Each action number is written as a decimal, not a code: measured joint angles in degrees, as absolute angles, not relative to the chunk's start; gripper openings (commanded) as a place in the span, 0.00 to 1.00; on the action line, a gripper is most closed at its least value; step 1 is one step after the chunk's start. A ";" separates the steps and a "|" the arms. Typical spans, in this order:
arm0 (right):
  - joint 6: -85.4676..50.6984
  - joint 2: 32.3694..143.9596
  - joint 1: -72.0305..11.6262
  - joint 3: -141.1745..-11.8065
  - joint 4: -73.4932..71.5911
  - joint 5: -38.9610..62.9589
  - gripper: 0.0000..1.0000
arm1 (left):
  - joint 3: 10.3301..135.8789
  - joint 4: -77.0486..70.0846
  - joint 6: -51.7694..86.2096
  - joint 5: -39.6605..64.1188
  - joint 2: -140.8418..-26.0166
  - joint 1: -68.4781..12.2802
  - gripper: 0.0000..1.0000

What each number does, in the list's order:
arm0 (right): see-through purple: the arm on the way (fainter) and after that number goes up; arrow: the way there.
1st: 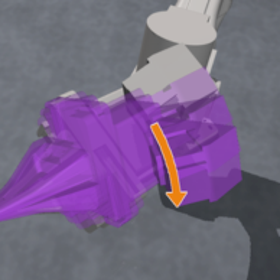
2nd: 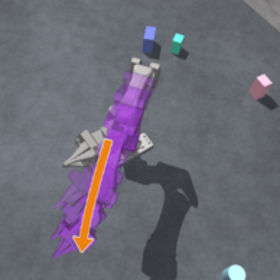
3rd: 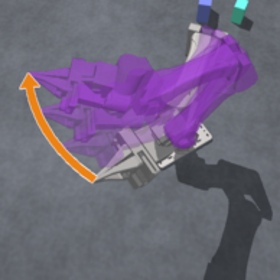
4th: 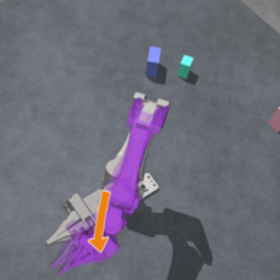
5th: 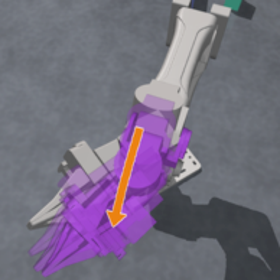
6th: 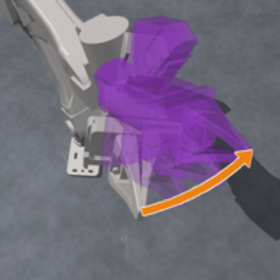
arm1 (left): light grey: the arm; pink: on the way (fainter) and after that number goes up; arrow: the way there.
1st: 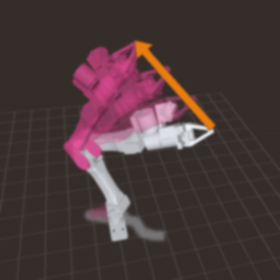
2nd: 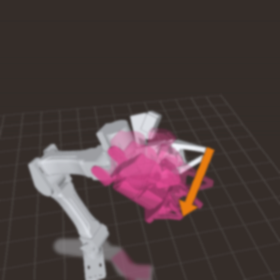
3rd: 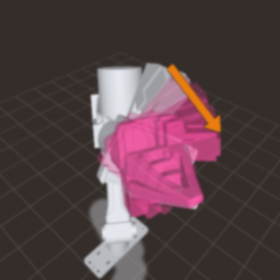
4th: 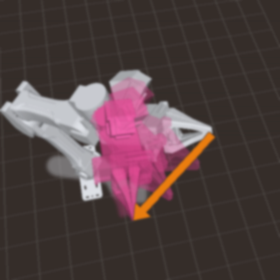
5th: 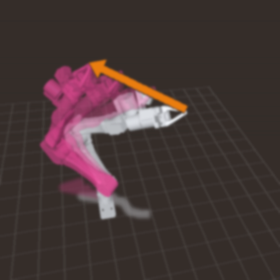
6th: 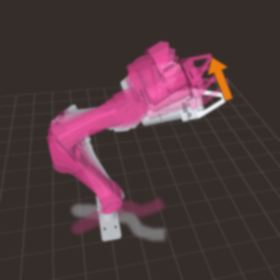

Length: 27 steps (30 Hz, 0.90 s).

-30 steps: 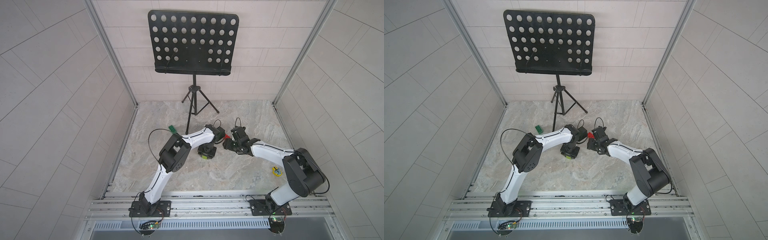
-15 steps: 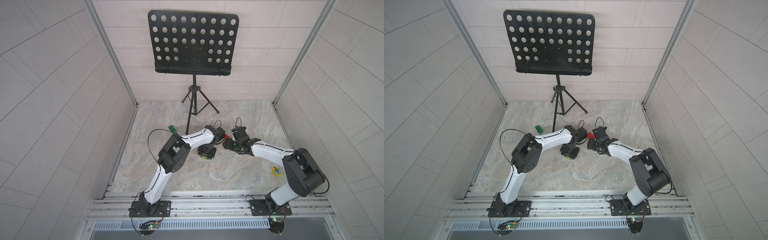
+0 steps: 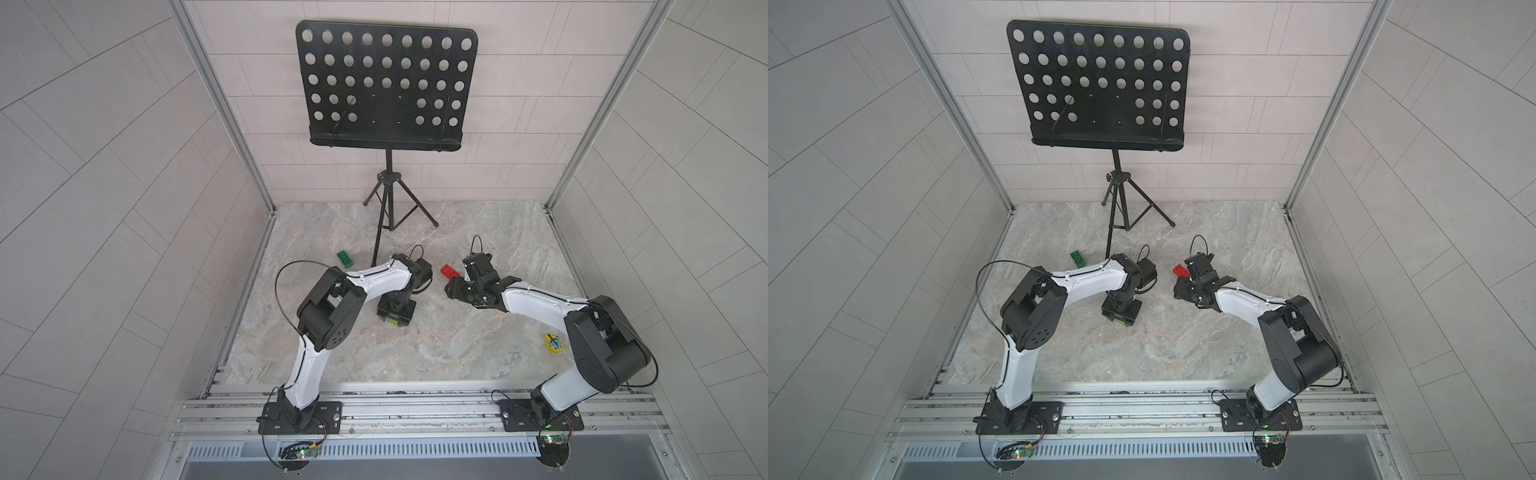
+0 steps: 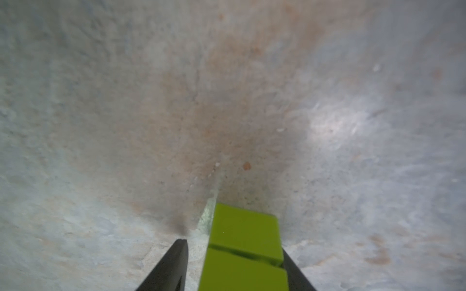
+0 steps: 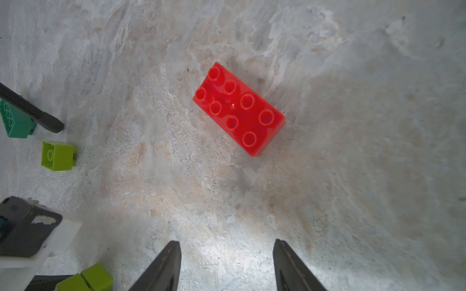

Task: Assemble an ice cream with lego
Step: Assemble the lego brick with the lego brick.

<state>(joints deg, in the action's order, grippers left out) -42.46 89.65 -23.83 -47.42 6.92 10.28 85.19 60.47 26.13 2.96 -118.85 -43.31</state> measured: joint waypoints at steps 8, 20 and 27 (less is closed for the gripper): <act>-42.46 89.71 -23.83 -47.46 6.92 10.31 0.65 | 84.73 59.40 26.37 4.29 -116.29 -41.85 0.83; -42.46 89.82 -23.83 -47.59 6.92 10.33 0.65 | 81.84 58.78 27.18 6.61 -102.96 -37.19 0.67; -42.46 90.37 -23.83 -47.99 6.94 10.33 0.65 | 78.22 56.18 27.62 9.52 -104.47 -36.03 0.62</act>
<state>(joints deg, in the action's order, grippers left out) -42.46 90.37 -23.83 -47.99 6.94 10.33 78.22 56.18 27.62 9.52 -104.47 -36.03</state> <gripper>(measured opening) 0.649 0.624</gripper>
